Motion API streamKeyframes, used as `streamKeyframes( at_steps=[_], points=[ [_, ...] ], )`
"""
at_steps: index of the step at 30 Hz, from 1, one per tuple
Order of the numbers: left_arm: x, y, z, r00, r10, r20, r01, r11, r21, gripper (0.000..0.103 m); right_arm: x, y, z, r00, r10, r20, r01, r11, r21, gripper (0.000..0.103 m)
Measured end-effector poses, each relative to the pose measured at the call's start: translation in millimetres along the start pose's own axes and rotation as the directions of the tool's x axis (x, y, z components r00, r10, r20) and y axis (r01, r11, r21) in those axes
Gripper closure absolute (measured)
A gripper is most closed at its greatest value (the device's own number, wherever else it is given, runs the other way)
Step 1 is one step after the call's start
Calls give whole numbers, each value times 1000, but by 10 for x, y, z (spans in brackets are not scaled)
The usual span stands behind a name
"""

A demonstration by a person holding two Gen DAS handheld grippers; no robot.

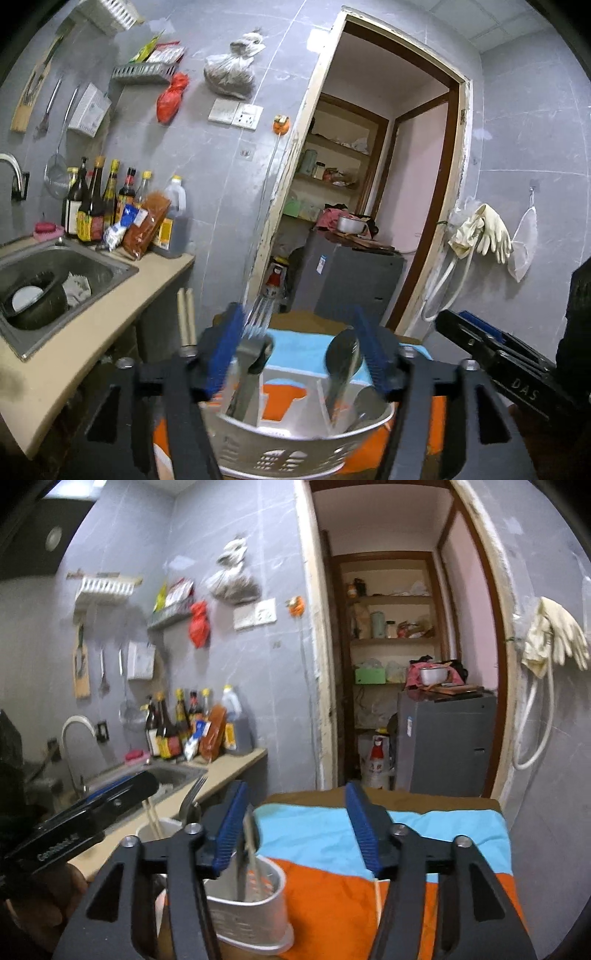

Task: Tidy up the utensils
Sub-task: 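Lower the fork into the caddy with the left gripper while the right drops the spoon in, then move both grippers back over the last chopstick and gold spoon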

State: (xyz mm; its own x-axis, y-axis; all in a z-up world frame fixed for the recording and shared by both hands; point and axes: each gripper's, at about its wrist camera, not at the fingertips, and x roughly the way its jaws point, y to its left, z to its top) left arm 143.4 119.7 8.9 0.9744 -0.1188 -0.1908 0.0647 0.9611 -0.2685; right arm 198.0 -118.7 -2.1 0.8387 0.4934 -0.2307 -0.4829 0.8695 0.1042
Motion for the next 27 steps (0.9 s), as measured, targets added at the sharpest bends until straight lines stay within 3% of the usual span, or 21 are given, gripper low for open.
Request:
streamKeyframes(
  at_steps=[6, 9, 11, 20, 27],
  points=[
    [-40, -410, 142, 999, 32, 34, -33, 999, 28, 7, -255, -391, 138, 999, -38, 30, 37, 999, 40, 22],
    [-44, -625, 126, 998, 45, 45, -48, 997, 58, 4, -371, -612, 174, 998, -51, 36, 50, 998, 41, 14],
    [-39, -801, 75, 998, 48, 45, -52, 995, 85, 4, -459, -784, 174, 997, -57, 44, 56, 998, 41, 1],
    [130, -1315, -300, 999, 31, -15, -29, 994, 106, 4, -569, -1392, 38, 997, -76, 14, 75, 996, 38, 0],
    [375, -1617, -743, 995, 55, -79, -46, 992, 121, 4, -504, -1753, -203, 997, -74, -35, 75, 996, 49, 0]
  ],
)
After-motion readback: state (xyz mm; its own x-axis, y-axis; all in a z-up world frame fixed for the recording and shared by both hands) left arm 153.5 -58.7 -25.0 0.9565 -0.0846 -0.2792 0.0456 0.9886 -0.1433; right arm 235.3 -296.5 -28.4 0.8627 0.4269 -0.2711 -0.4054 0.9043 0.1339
